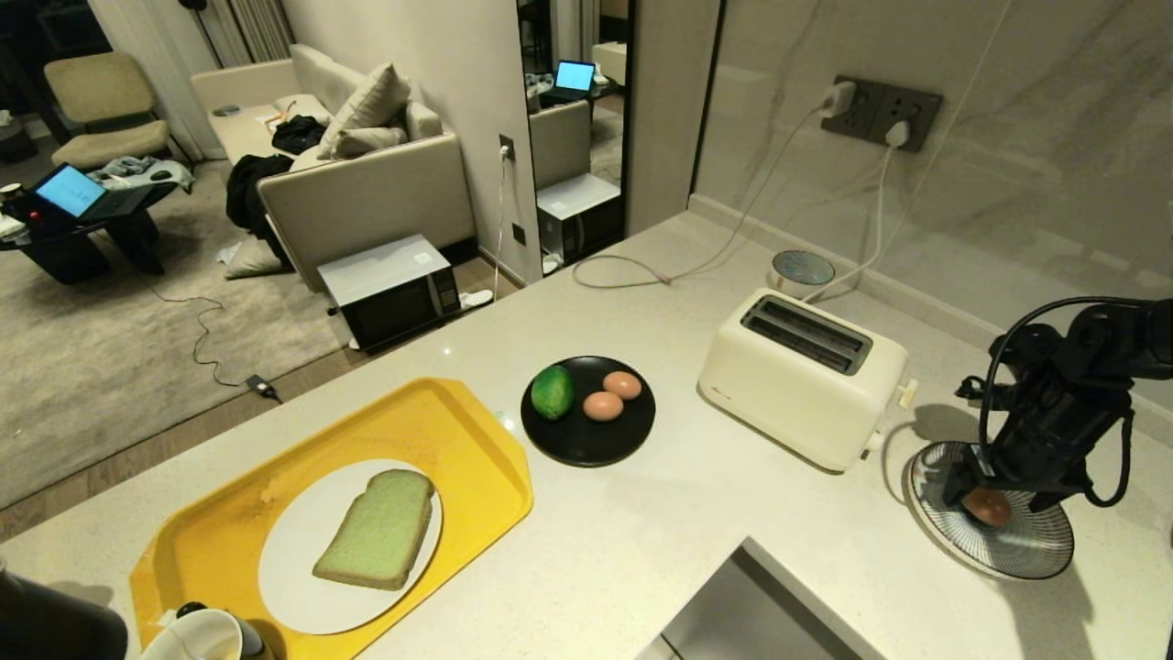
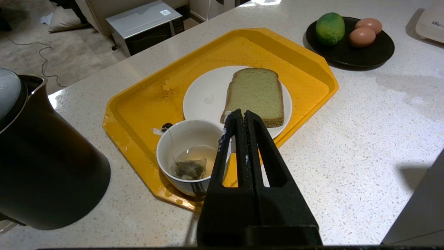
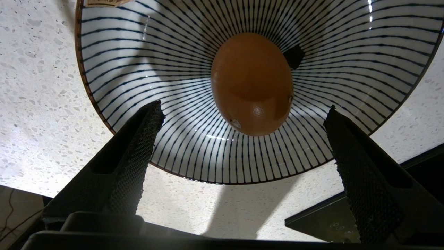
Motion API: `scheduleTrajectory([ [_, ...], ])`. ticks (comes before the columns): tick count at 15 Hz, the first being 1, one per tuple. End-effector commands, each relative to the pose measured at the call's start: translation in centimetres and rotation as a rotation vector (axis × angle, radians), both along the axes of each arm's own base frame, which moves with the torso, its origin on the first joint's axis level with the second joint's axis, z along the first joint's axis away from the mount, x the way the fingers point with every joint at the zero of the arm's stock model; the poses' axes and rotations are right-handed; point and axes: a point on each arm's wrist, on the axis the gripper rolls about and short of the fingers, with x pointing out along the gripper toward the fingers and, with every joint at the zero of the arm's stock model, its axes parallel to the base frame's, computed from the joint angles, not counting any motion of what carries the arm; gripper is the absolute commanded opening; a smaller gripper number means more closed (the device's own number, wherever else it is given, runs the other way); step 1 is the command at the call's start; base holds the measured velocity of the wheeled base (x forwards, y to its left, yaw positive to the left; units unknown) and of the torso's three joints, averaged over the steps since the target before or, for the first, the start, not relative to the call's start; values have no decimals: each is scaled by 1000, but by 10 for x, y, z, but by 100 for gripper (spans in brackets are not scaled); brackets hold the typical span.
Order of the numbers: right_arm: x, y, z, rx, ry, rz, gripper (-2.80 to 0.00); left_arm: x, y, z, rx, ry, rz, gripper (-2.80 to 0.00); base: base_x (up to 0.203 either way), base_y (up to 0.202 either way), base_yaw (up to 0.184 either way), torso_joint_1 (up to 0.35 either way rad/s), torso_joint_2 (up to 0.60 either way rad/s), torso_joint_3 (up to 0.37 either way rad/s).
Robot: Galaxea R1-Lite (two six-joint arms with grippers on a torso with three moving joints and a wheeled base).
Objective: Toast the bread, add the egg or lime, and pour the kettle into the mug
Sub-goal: Pick up the egg
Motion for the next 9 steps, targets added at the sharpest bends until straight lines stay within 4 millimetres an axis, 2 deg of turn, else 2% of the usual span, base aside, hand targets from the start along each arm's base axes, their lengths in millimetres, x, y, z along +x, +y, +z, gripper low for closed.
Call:
scheduleTrajectory([
  [1, 0, 0, -3, 3, 12, 0, 0, 0, 0, 0, 0, -1, 1, -280, 0, 0, 0, 0, 0, 0],
  [9, 3, -7, -10, 5, 22, -16, 0, 0, 0, 0, 0, -1, 1, -280, 0, 0, 0, 0, 0, 0],
])
